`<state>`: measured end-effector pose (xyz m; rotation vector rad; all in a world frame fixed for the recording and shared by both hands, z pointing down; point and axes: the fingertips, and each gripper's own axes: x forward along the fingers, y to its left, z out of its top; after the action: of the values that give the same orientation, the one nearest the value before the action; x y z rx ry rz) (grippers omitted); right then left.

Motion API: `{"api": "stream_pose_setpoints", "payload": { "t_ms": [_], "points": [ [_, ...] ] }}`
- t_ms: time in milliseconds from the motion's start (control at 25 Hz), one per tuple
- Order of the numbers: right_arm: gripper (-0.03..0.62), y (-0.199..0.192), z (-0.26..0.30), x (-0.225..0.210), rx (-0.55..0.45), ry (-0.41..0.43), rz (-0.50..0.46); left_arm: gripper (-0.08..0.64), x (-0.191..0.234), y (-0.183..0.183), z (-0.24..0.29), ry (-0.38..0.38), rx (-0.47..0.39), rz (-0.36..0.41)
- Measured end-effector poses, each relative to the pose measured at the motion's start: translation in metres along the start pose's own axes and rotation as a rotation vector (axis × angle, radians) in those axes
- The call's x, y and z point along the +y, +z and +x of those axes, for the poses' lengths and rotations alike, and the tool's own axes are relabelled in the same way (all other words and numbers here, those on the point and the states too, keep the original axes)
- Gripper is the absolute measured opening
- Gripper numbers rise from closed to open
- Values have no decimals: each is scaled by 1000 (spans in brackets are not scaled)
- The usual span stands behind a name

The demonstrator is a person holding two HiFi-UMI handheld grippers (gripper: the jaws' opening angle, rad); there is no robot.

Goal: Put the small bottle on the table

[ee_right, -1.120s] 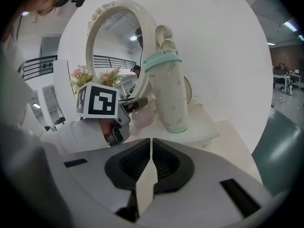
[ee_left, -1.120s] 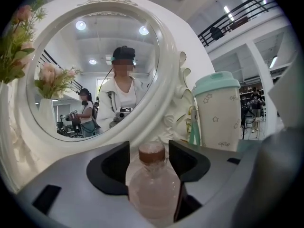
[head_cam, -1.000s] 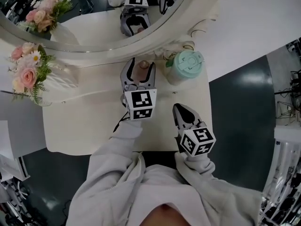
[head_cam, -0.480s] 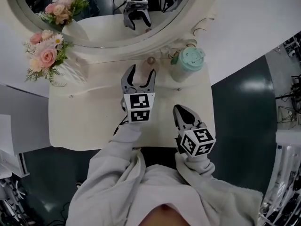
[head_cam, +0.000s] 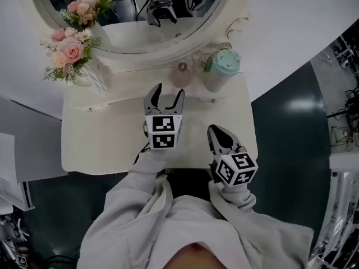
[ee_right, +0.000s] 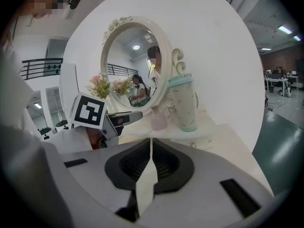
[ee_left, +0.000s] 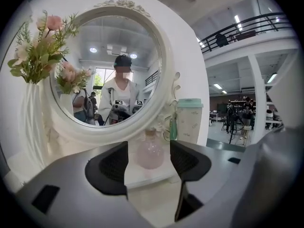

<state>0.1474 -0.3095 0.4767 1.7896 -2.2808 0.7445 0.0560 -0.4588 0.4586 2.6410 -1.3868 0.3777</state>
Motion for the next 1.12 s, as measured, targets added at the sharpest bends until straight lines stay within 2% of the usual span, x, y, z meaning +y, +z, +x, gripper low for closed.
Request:
{"api": "stream_pose_setpoints", "payload": {
  "t_ms": [320,440,520,640,800,960,1120],
  "points": [
    [38,-5,-17,15,-27,-12,-9,278,-4,-5,-47,-48,-8,-16],
    [38,-6,-23,14,-37,-31,-4,278,-12,-9,-63,-92,0,-22],
    [38,-5,-27,13,-47,-42,-2,246,-18,-9,-73,-125,0,-21],
    [38,-4,-33,14,-61,-51,-4,238,-31,-10,-88,-180,3,-23],
    [38,-2,-41,13,-74,-63,-11,168,-49,-13,-107,-240,4,-13],
    [38,2,-47,9,-93,-78,-21,56,-58,-19,-118,-280,11,-12],
    [38,5,-53,8,-106,-70,-50,26,-62,-23,-124,-329,15,-41]
  ]
}}
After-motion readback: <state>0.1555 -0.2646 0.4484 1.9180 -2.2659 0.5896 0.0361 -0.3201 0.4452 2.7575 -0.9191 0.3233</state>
